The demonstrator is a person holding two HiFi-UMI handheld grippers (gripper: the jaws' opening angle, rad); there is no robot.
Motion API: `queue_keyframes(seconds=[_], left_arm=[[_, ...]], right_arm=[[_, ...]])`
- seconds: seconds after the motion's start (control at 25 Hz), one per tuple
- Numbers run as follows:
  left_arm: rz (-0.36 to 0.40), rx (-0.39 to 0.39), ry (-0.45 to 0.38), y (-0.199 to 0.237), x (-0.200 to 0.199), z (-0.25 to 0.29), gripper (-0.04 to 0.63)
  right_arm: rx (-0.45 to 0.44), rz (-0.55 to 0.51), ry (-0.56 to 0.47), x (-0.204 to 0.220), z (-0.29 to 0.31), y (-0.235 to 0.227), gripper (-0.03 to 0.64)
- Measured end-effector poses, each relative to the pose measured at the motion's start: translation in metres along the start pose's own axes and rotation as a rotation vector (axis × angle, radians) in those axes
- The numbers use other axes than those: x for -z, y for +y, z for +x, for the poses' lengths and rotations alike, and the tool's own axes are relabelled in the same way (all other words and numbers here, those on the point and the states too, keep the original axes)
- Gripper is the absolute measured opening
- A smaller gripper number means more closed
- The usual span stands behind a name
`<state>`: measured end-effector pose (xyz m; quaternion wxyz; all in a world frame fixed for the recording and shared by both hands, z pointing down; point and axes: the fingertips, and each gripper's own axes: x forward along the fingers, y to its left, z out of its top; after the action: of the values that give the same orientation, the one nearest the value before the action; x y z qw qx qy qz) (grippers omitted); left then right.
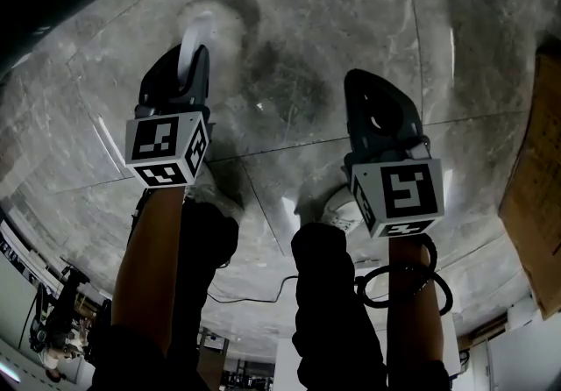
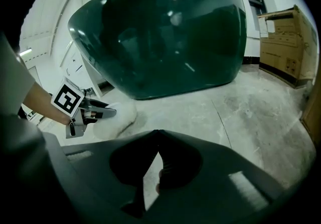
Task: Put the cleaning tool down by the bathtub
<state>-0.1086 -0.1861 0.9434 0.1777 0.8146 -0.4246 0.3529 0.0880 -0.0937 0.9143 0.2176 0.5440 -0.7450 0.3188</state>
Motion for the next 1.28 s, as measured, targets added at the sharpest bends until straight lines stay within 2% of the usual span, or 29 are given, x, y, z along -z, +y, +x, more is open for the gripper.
queue_keyframes(seconds=[0.72,1.04,1.28], left_arm=[[0.013,-0.002,0.000,-0.001,0.013,0.020,0.083],[0.044,0.017,0.013,-0.003,0.015,0.020,0.083],[0.049,0.030,0.009,-0.005,0.013,0.018,0.130]], right_arm=[[-0.002,0.001,0.025,0.022,0.007,-0.007,0.015],[-0.005,-0.007,0.031,0.021,0.005,-0.004,0.015],[0.004,-0.003,0.032,0.019,0.002,-0.005,0.015]])
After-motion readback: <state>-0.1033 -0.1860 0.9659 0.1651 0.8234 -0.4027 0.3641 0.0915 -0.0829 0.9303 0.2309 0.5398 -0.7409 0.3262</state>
